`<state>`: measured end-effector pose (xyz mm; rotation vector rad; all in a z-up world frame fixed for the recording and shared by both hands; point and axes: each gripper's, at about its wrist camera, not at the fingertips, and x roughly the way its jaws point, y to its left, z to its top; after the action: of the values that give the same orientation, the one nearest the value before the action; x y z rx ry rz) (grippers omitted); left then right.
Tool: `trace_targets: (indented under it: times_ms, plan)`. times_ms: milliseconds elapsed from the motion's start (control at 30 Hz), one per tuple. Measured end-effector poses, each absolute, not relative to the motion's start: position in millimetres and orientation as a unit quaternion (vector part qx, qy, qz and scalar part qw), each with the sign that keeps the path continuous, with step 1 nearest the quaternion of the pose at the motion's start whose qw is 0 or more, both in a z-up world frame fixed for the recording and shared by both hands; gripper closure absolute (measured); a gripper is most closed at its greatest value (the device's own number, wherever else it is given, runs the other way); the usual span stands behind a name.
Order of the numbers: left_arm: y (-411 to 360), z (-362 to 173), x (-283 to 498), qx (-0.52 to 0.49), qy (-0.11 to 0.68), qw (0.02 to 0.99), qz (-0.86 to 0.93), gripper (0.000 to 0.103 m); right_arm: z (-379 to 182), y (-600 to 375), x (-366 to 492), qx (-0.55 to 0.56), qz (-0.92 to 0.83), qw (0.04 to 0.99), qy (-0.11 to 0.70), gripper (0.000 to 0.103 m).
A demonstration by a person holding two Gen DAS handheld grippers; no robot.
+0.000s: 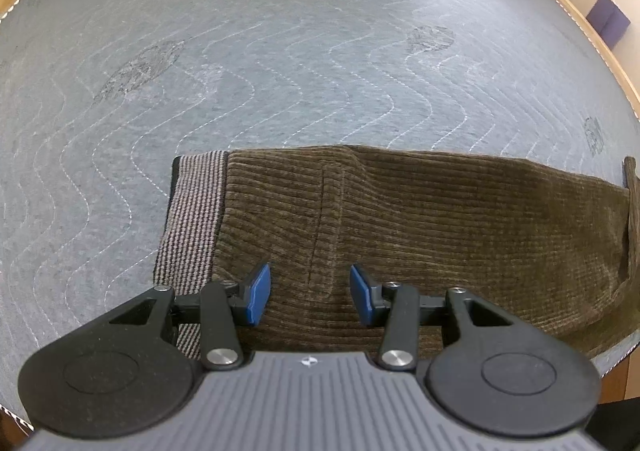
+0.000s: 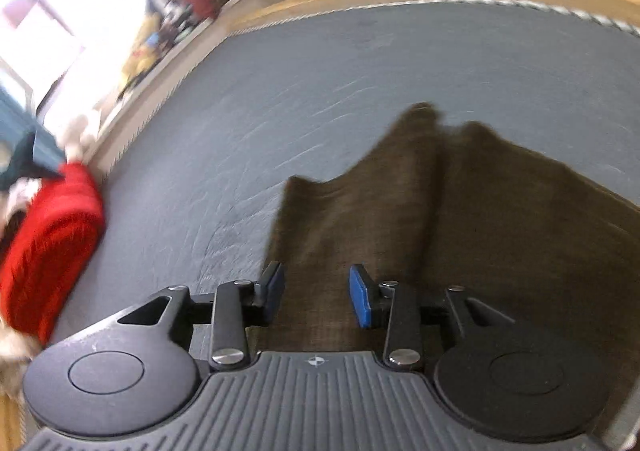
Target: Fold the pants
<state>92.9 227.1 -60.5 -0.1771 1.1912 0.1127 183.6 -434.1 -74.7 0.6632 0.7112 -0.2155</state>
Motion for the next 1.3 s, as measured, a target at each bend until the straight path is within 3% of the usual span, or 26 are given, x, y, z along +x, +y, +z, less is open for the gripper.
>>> trace_targets:
  times_ms: [133, 367, 467, 533, 633, 833, 1167, 1300]
  plan:
    - [237, -61, 93, -0.1, 0.561, 0.82, 0.062, 0.052, -75, -405, 220, 0.273, -0.114, 0.886, 0.356, 0.044]
    - [272, -66, 93, -0.183, 0.566, 0.8, 0.078, 0.046, -94, -370, 258, 0.195, -0.16, 0.879, 0.404, 0.043]
    - [282, -69, 93, -0.214, 0.566, 0.792, 0.08, 0.047, -92, -364, 262, 0.181, -0.183, 0.874, 0.413, 0.05]
    - [283, -70, 92, -0.215, 0.568, 0.79, 0.088, 0.047, -87, -367, 258, 0.189, -0.196, 0.87, 0.411, 0.074]
    - [282, -64, 91, -0.198, 0.564, 0.796, 0.095, 0.046, -78, -381, 242, 0.193, -0.194, 0.874, 0.401, 0.096]
    - [282, -53, 84, -0.185, 0.544, 0.811, 0.11, 0.046, -45, -438, 176, 0.271, -0.239, 0.861, 0.357, 0.097]
    - [283, -59, 75, -0.174, 0.556, 0.804, 0.121, 0.035, -38, -505, 83, 0.323, -0.312, 0.821, 0.353, 0.103]
    - [291, -65, 77, -0.198, 0.561, 0.794, 0.125, 0.034, -65, -531, 72, 0.394, -0.313, 0.779, 0.375, 0.096]
